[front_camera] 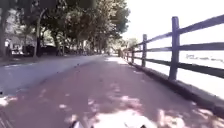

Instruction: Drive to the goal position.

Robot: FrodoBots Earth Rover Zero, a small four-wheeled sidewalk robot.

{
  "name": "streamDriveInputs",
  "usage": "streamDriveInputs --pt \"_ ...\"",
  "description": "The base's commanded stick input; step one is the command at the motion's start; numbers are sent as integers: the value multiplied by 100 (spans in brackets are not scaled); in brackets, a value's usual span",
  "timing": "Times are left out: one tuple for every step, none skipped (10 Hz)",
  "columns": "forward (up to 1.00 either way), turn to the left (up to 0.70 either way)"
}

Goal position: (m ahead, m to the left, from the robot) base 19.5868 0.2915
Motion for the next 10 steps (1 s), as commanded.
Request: streamDriveInputs --pt "70 0" --pt "70 0" --pt "70 0" --pt "70 0" --pt "70 0" --pt "70 0" --pt "70 0" --pt "70 0" --pt "70 0" --pt "70 0"
